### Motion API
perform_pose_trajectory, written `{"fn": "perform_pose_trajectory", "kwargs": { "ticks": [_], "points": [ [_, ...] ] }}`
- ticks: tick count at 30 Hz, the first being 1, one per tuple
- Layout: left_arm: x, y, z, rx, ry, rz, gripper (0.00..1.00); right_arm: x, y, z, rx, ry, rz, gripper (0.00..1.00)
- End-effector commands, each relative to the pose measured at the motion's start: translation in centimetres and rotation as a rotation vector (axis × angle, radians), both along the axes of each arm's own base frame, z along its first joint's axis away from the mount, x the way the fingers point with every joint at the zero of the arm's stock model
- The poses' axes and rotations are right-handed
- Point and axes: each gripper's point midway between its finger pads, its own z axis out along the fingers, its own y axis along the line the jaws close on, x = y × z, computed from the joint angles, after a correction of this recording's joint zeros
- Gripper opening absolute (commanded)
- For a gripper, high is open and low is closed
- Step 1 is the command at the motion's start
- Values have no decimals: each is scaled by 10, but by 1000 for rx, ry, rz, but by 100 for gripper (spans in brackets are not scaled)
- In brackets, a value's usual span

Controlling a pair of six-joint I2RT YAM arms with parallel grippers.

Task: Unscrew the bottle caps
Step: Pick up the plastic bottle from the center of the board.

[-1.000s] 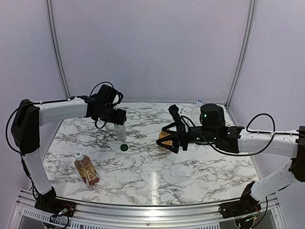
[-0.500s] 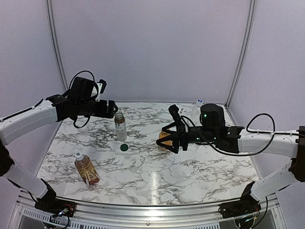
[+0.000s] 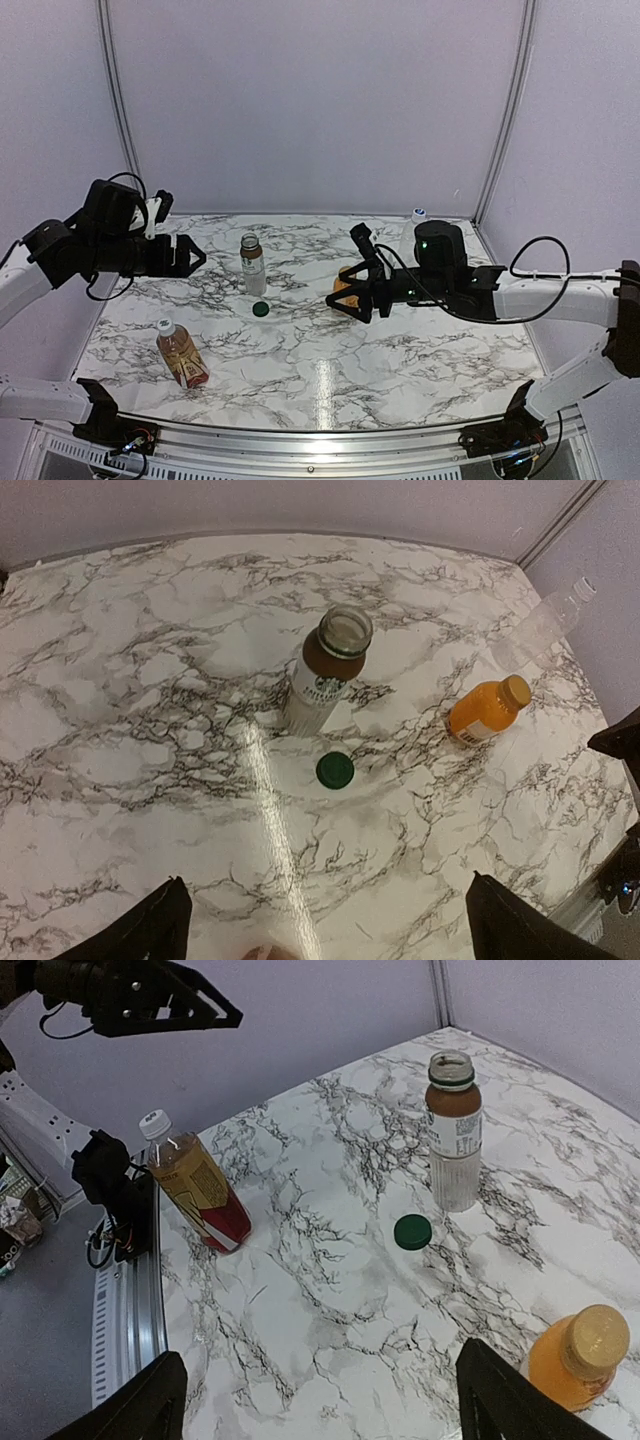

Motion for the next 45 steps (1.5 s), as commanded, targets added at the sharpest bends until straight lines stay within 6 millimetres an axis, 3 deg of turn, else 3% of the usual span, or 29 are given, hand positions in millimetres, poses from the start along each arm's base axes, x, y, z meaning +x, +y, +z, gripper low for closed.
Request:
{"fn": "perform_pose_trajectory", "kwargs": {
  "ticks": [1,8,13,23,35,45],
  "points": [
    [-50,32,-25,43,169,49,98,7,4,12,29,22,-35,87],
    [-87,53,-43,47,258,79,86,-1,8,8,22,37,-35,87],
    [-100,45,-67,67,338,6,77,-10,14,4,14,41,-33,86],
    [-111,34,-76,74,370,-94,64,-24,15,-7,-5,58,-47,86],
    [-110,27,-82,112,397,-138,45,-26,12,-11,-4,65,-59,86],
    [-95,9,-56,83,337,-203,30,-18,16,5,-4,22,-73,86]
  ]
}}
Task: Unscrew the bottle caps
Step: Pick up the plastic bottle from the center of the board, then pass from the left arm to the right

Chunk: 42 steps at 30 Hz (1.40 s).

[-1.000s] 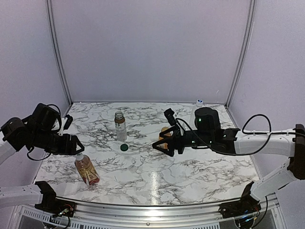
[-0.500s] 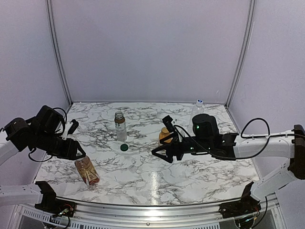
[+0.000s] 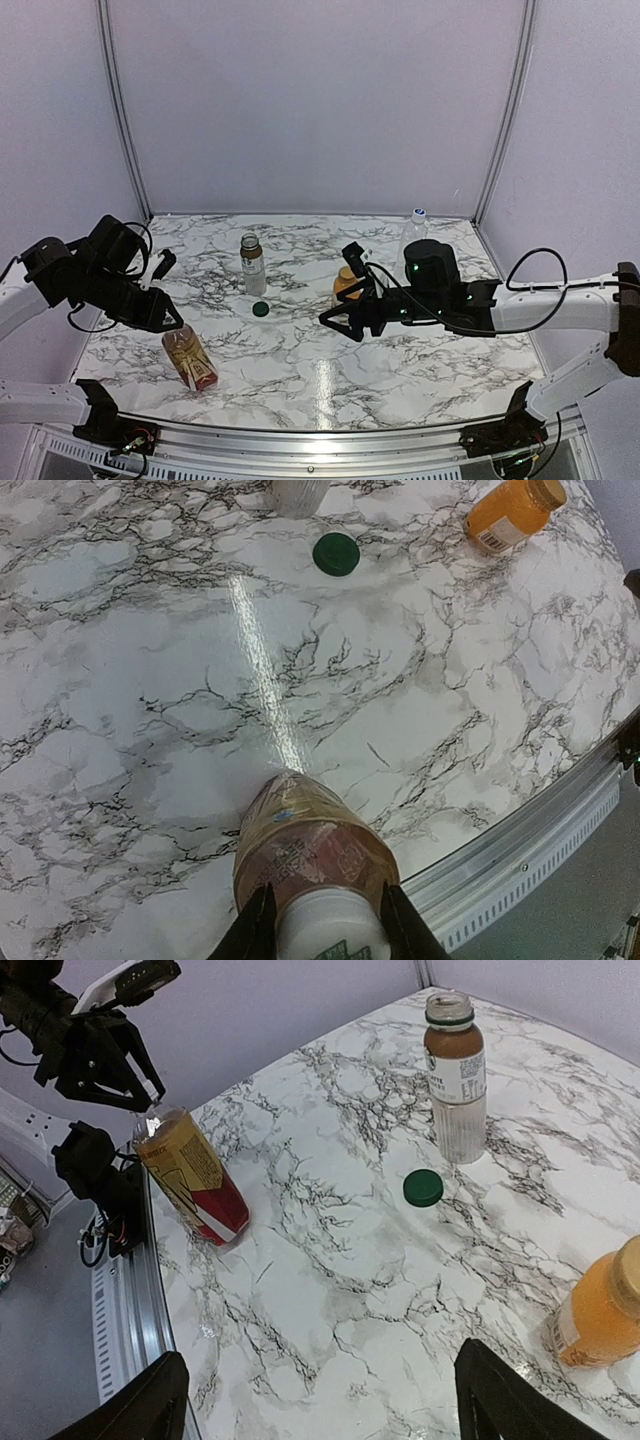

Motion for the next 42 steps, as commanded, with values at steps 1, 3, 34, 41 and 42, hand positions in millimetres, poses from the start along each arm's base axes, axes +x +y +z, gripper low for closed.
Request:
{"fn": "perform_pose_trajectory", "kwargs": {
  "ticks": [1,3,34,41,42],
  "points": [
    [7,-17,26,-57,-49,-76,29,6,7,35,47,-67,-11,86],
    [12,-30,41,-113,-88,-120,27,7,10,45,63,-89,-6,87],
    [85,-184,172,-570,-295,-501,22,28,69,84,-69,-313,230,96],
    [86,-187,169,-569,-289,-511,22,26,76,86,-39,-320,264,84],
    [86,-186,168,-567,-286,-510,22,25,76,87,-34,-323,268,83]
  ]
}}
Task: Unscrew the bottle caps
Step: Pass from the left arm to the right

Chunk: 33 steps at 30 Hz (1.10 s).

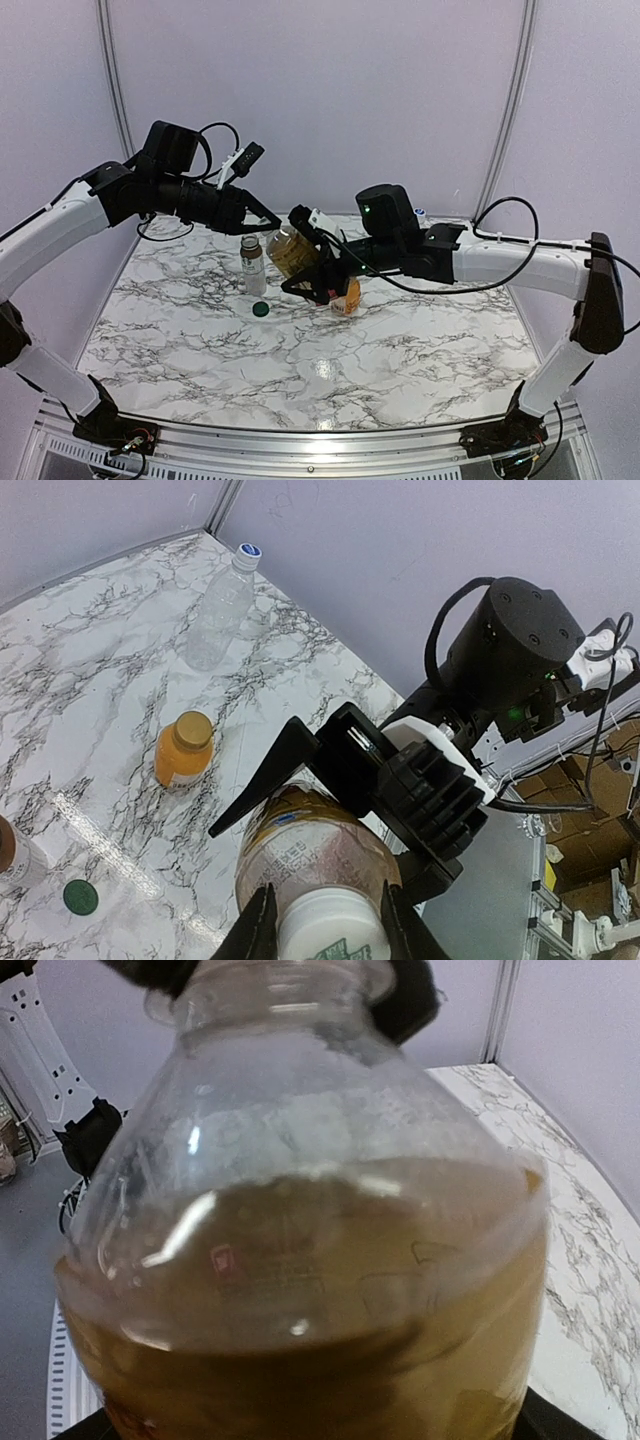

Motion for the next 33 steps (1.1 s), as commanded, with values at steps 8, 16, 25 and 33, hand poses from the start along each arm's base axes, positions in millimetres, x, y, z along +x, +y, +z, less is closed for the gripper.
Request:
{"fn": "perform_pose_trajectory", "kwargs": {
  "ticks": [8,16,25,33],
  "points": [
    [-2,-4,0,-12,-18,-29,22,-6,0,38,103,-54,56,79],
    [-3,-6,-3,-13,-8,-41,22,-4,-8,46,170,-34,94,65],
    [-6,-9,4,-33,-4,-63,22,-1,-5,33,151,-3,106,67],
    [-6,-9,6,-39,-2,-71,22,0,0,27,139,14,122,70]
  ]
}}
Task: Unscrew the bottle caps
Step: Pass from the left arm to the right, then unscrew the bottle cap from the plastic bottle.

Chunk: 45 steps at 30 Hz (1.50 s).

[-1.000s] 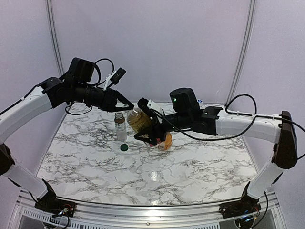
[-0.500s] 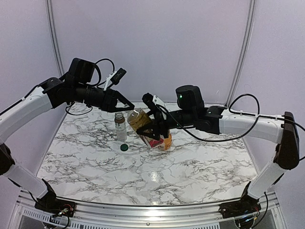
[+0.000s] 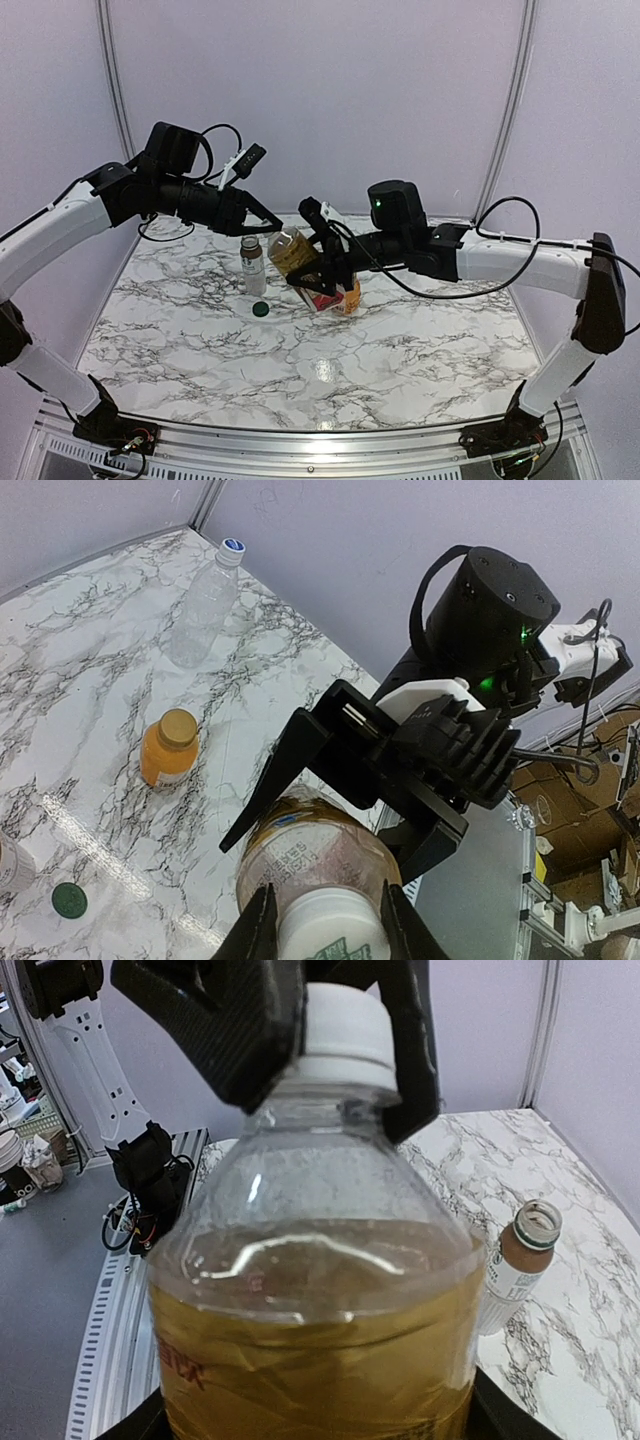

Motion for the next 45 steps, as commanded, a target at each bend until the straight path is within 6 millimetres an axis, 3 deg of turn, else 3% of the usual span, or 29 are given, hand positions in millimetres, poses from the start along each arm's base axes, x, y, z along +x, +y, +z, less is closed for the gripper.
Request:
{"fn": "perform_pose_trajectory", "kwargs": {
  "ticks": [1,9,12,14,18,22,25,34,39,45],
  "points": [
    [-1,-6,6,-23,-15,-32,22,4,6,8,27,-1,15,71],
    [-1,-7,5,-22,-13,-35,22,3,7,9,30,4,24,62],
    [0,-6,4,-19,-20,-31,23,1,7,10,40,8,38,52],
    [1,-5,4,-14,-33,-26,30,-3,6,11,58,21,54,46],
    [6,-4,11,-24,-78,-6,54,-11,6,12,99,54,94,37],
    [13,-5,18,-61,-123,32,84,-15,2,13,125,64,102,36],
    [18,-4,28,-106,-159,60,99,-20,-1,13,133,87,108,36],
    [-13,-11,68,-398,-242,-84,98,-32,-12,24,178,129,129,36],
    [-19,-15,68,-398,-295,-125,91,-39,-18,35,219,151,151,36],
    [-28,-31,67,-399,-312,-185,76,-43,-20,42,247,169,164,36]
  ]
}}
